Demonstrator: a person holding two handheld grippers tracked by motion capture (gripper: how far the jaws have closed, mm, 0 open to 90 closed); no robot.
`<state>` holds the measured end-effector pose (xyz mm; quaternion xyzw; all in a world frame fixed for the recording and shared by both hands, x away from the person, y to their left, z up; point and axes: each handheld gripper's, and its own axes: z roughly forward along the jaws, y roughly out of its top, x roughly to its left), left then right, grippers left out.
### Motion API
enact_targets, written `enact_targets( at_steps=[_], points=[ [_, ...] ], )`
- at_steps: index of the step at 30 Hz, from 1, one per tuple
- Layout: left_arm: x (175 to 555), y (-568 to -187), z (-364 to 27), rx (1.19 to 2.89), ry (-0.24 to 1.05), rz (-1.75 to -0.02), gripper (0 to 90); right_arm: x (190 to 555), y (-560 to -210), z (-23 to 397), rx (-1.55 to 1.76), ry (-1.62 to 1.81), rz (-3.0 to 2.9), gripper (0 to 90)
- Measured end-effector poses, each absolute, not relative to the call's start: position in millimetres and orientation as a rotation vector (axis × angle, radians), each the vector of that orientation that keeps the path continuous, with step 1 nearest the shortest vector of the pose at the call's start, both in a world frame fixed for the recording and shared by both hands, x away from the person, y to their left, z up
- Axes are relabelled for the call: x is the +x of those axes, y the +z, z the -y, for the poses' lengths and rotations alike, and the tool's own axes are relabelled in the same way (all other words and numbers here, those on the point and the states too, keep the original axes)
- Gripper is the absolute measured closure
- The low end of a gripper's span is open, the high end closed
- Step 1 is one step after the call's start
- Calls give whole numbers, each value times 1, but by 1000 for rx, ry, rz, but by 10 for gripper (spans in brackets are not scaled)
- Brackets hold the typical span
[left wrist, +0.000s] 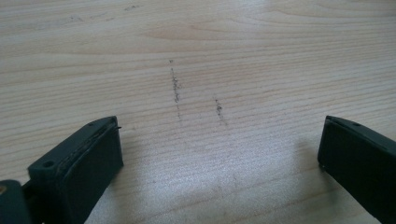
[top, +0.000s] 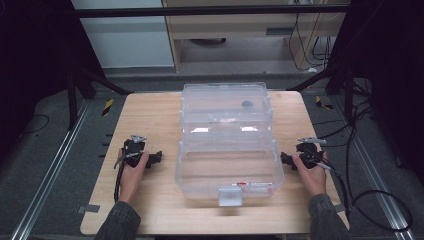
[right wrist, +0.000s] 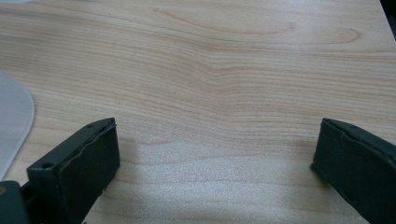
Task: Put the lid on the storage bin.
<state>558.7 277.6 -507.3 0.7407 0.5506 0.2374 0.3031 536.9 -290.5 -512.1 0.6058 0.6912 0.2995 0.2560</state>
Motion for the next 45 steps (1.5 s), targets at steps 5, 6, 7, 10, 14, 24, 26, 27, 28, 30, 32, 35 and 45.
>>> enact_targets(
  at_steps=[5,6,7,10,14,24,26,27,28,30,32,35,45],
  points=[
    [559,-507,-279,1970,622,-1443,0,537,-512,291,1642,815,-1880,7],
    [559,-507,-280,1980,613,-1428,0,537,-512,292,1636,821,-1890,9],
    [559,-507,-280,1980,613,-1428,0,537,-512,292,1636,821,-1890,9],
    [557,-505,-282,2004,587,-1410,1,534,-511,294,1616,833,-1892,92],
    [550,-498,-283,2028,566,-1358,33,524,-502,296,1504,811,-1918,120],
    [520,-457,-265,2067,601,-1168,33,496,-443,295,1307,738,-2001,119],
    [514,-448,-261,2060,585,-1142,33,494,-428,289,1252,712,-2029,113],
    [512,-443,-259,2064,588,-1124,33,493,-422,287,1226,705,-2038,111],
    [509,-438,-258,2071,594,-1104,33,492,-416,285,1199,701,-2052,107],
    [505,-429,-254,2092,598,-1063,33,492,-406,281,1159,689,-2079,112],
    [502,-420,-250,2127,579,-1044,39,494,-398,278,1117,667,-2111,118],
    [497,-409,-243,2151,564,-1009,45,497,-385,274,1070,626,-2135,126],
    [487,-384,-230,2137,576,-837,27,506,-340,262,953,614,-2199,212]
  ],
)
